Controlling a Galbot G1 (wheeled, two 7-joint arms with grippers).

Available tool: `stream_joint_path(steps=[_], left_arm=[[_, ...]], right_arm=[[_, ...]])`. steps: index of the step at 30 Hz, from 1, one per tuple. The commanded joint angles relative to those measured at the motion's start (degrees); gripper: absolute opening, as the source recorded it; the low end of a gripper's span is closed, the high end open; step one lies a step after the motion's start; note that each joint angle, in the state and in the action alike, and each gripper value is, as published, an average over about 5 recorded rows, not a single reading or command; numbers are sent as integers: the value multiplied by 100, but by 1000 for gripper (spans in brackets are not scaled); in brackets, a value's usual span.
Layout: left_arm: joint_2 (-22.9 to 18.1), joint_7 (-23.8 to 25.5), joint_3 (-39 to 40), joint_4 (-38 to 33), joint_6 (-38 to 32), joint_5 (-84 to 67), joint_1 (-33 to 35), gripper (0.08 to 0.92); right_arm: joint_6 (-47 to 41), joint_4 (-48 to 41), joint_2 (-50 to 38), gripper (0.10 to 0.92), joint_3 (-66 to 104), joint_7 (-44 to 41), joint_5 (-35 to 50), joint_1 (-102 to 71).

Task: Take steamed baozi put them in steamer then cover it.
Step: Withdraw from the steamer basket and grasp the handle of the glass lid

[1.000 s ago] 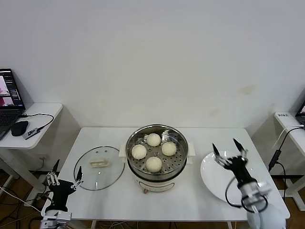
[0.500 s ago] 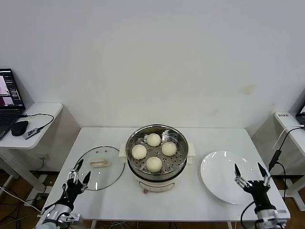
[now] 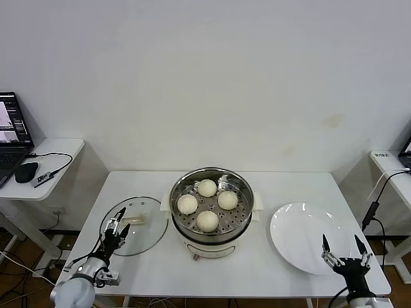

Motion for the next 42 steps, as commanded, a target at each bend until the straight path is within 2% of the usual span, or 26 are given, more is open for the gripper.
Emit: stream_joint_path(steps=[1, 16, 27, 31, 42], left_arm=[[-28, 14, 262, 728, -53, 243, -716, 823], [-215, 26, 407, 1477, 48, 154, -1479, 823], [-264, 27, 473, 1742, 190, -234, -1545, 814], [-287, -75, 458, 1792, 213, -297, -1504, 732], [-373, -248, 389, 1821, 221, -384, -1405, 411]], right_arm=[[22, -3, 105, 823, 87, 12, -75, -108], [78, -138, 114, 823, 42, -43, -259, -139], [97, -190, 105, 823, 23, -65, -320, -143], [93, -193, 98, 823, -1, -67, -327, -139], [99, -178, 83, 823, -73, -70, -339, -145]])
